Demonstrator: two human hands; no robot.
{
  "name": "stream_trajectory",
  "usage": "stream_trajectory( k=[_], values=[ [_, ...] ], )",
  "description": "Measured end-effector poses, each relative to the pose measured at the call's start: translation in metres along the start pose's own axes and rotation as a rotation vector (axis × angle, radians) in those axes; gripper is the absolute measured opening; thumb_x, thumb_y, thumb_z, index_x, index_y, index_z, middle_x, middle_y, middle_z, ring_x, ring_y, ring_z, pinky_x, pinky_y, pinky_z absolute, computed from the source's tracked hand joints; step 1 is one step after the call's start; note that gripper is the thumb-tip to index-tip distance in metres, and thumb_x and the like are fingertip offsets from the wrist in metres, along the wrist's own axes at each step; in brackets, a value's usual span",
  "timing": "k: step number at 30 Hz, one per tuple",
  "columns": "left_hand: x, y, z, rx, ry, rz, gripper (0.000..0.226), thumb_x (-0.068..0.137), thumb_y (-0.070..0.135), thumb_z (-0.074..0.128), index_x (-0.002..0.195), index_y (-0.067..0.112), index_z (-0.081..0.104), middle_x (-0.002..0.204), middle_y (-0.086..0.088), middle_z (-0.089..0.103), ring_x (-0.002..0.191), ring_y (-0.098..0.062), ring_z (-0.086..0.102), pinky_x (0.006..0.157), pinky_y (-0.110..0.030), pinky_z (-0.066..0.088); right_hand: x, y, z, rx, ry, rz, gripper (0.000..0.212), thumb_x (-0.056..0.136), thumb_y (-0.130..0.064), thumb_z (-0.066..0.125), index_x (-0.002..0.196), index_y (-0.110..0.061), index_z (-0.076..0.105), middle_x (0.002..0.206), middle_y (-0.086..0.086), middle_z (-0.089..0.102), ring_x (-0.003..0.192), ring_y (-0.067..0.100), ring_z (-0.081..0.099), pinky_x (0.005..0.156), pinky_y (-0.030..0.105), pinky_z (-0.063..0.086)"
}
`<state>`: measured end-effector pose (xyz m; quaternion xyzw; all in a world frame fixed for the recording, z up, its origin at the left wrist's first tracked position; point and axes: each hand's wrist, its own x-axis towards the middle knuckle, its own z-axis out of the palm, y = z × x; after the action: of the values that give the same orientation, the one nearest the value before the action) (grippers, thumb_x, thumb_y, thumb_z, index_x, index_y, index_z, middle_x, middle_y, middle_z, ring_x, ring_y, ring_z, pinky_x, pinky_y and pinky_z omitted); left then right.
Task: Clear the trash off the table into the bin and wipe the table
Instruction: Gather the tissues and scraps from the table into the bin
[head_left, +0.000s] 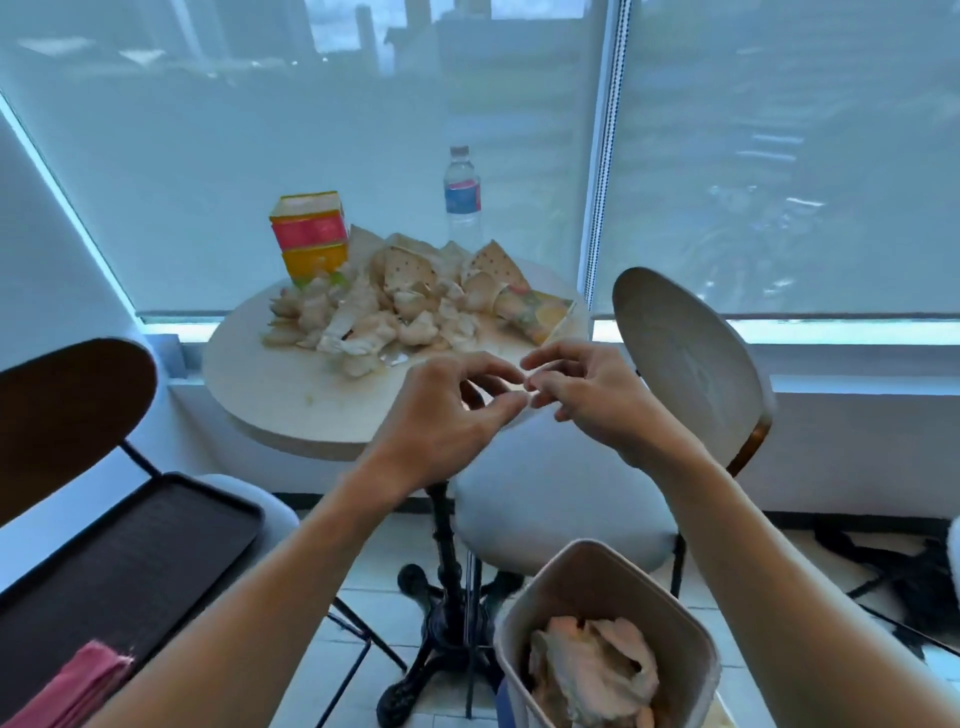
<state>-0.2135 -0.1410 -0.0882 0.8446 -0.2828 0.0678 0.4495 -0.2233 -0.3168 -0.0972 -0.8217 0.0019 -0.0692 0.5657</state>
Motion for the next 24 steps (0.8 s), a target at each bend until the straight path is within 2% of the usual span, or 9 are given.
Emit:
stream_trajectory(
  k=[3, 7, 10, 12, 15, 17, 20, 22, 24],
  values=[
    [0.018, -0.014, -0.033, 0.051, 0.063, -0.015, 0.011, 0.083, 0.031, 0.073, 0.094, 0.028, 0.074, 0.079, 0.016, 0.069, 0.070, 0.000, 0.064, 0.061, -0.011, 0.049, 0.025, -0.017, 0.023, -0.073, 0.017, -0.038, 0.016, 0.091, -0.011, 0.059, 0.089, -0.024, 0.069, 0.087, 0.010, 0.071, 0.079, 0.019, 0.068, 0.064, 0.024, 0.049],
    [0.038, -0.043, -0.074, 0.048, 0.210, -0.038, 0.003, 0.083, 0.025, 0.074, 0.086, 0.026, 0.074, 0.078, 0.013, 0.070, 0.070, 0.001, 0.064, 0.062, -0.013, 0.049, 0.054, -0.032, 0.063, -0.217, 0.007, -0.107, 0.014, 0.090, -0.020, 0.063, 0.103, -0.021, 0.068, 0.089, -0.001, 0.067, 0.083, 0.012, 0.064, 0.074, 0.023, 0.051],
    [0.050, -0.063, -0.103, 0.018, 0.330, -0.072, 0.006, 0.083, 0.019, 0.074, 0.081, 0.024, 0.073, 0.076, 0.011, 0.070, 0.067, 0.001, 0.063, 0.062, -0.012, 0.048, 0.068, -0.043, 0.098, -0.287, -0.065, -0.128, 0.037, 0.088, -0.034, 0.068, 0.122, -0.023, 0.061, 0.101, -0.006, 0.061, 0.091, 0.009, 0.059, 0.077, 0.022, 0.047],
    [0.056, -0.078, -0.119, 0.007, 0.370, -0.100, 0.005, 0.083, 0.019, 0.074, 0.081, 0.024, 0.073, 0.076, 0.009, 0.070, 0.068, -0.003, 0.064, 0.066, -0.017, 0.049, 0.079, -0.045, 0.121, -0.368, -0.101, -0.149, 0.052, 0.085, -0.041, 0.071, 0.132, -0.028, 0.053, 0.118, -0.003, 0.058, 0.106, 0.013, 0.057, 0.089, 0.029, 0.046],
    [0.062, -0.100, -0.139, -0.037, 0.359, -0.148, 0.007, 0.083, 0.018, 0.074, 0.081, 0.024, 0.074, 0.076, 0.005, 0.070, 0.070, -0.010, 0.064, 0.070, -0.025, 0.052, 0.093, -0.043, 0.149, -0.533, -0.073, -0.185, 0.052, 0.083, -0.047, 0.069, 0.130, -0.034, 0.052, 0.133, 0.000, 0.055, 0.117, 0.020, 0.054, 0.100, 0.040, 0.045],
    [0.064, -0.113, -0.149, -0.061, 0.333, -0.183, 0.010, 0.083, 0.017, 0.073, 0.079, 0.026, 0.073, 0.074, 0.004, 0.069, 0.068, -0.010, 0.062, 0.072, -0.027, 0.052, 0.100, -0.045, 0.158, -0.576, -0.007, -0.220, 0.034, 0.087, -0.038, 0.066, 0.120, -0.030, 0.063, 0.123, 0.001, 0.061, 0.108, 0.019, 0.059, 0.094, 0.038, 0.049],
    [0.065, -0.126, -0.158, -0.138, 0.303, -0.216, 0.011, 0.084, 0.015, 0.072, 0.079, 0.025, 0.073, 0.073, 0.002, 0.068, 0.064, -0.009, 0.059, 0.069, -0.028, 0.053, 0.105, -0.057, 0.155, -0.448, 0.064, -0.275, 0.012, 0.092, -0.024, 0.064, 0.098, -0.021, 0.073, 0.094, -0.005, 0.071, 0.074, -0.002, 0.060, 0.070, 0.019, 0.051],
    [0.067, -0.131, -0.163, -0.192, 0.284, -0.223, 0.008, 0.086, 0.016, 0.070, 0.085, 0.023, 0.073, 0.075, 0.001, 0.067, 0.060, -0.006, 0.058, 0.063, -0.022, 0.051, 0.106, -0.071, 0.149, -0.304, 0.112, -0.279, 0.010, 0.092, -0.024, 0.065, 0.084, -0.024, 0.072, 0.070, -0.014, 0.063, 0.055, -0.004, 0.050, 0.054, 0.012, 0.040],
    [0.069, -0.133, -0.165, -0.255, 0.253, -0.231, 0.009, 0.090, 0.018, 0.067, 0.097, 0.021, 0.071, 0.079, 0.003, 0.067, 0.057, -0.002, 0.059, 0.057, -0.015, 0.048, 0.108, -0.087, 0.142, -0.147, 0.183, -0.280, 0.014, 0.090, -0.023, 0.068, 0.076, -0.025, 0.070, 0.058, -0.013, 0.053, 0.047, 0.000, 0.044, 0.050, 0.016, 0.036]
  ],
)
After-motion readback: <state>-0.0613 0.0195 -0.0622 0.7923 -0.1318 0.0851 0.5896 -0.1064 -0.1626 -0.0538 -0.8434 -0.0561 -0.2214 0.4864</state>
